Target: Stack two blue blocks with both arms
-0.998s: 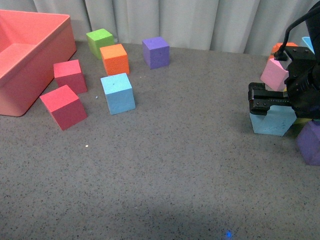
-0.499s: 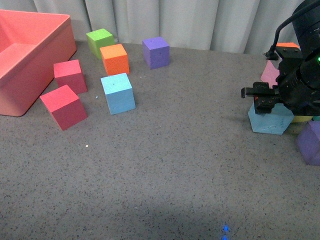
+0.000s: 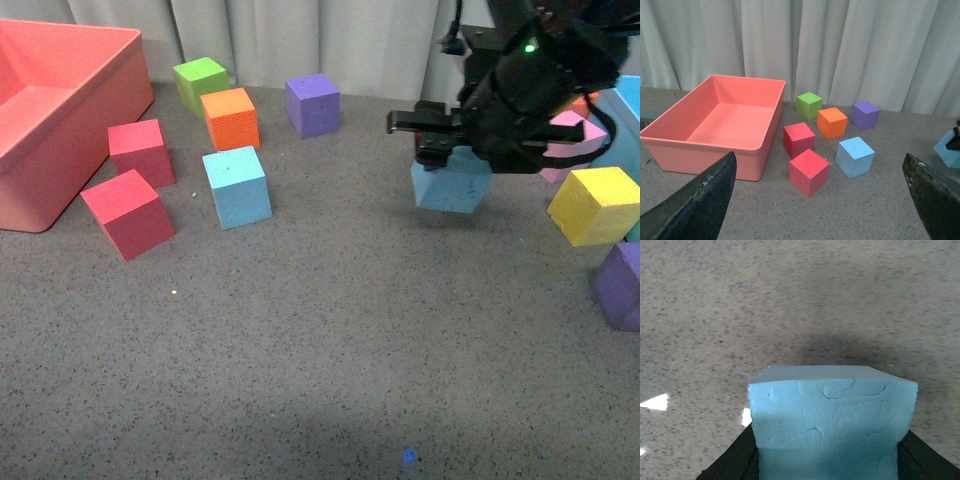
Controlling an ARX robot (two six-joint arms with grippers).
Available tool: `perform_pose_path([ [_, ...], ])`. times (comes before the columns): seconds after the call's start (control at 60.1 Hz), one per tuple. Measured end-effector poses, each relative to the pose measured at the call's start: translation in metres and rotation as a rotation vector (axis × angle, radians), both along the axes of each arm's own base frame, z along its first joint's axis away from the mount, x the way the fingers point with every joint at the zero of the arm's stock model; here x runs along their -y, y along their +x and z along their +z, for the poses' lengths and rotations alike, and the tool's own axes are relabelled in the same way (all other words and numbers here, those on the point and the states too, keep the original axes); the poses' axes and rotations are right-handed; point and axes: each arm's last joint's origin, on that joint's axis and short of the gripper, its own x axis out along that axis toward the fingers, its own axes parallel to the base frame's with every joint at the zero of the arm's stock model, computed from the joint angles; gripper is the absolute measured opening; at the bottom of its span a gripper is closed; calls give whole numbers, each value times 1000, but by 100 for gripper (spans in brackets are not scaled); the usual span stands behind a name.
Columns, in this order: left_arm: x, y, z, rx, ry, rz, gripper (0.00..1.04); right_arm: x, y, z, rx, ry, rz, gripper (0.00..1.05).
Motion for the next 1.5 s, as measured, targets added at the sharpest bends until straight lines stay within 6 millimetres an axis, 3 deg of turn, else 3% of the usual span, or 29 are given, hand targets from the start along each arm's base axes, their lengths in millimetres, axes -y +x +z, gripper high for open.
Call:
perform_pose_path([
  [0.166, 0, 0, 0, 0, 0, 0, 98, -31, 4, -15, -51, -2, 11, 48],
  [0.299, 0, 0, 0, 0, 0, 0, 98, -43, 6, -24, -87, -15, 5, 48],
  [0.615, 0, 0, 0, 0, 0, 0, 98, -49, 7, -28, -94, -21, 14, 48],
  [0.932, 0, 0, 0, 0, 0, 0, 98, -49, 5, -21, -63, 2, 20, 97],
  [1.297, 0, 0, 0, 0, 0, 0, 98, -42, -8, 27, 108, -30, 48, 95],
  [1.381, 0, 0, 0, 0, 0, 0, 98, -36, -11, 26, 357, -113, 10, 85],
  [1.497, 0, 0, 0, -1, 0, 2, 98, -8, -45, 14, 680, -118, -27, 66],
])
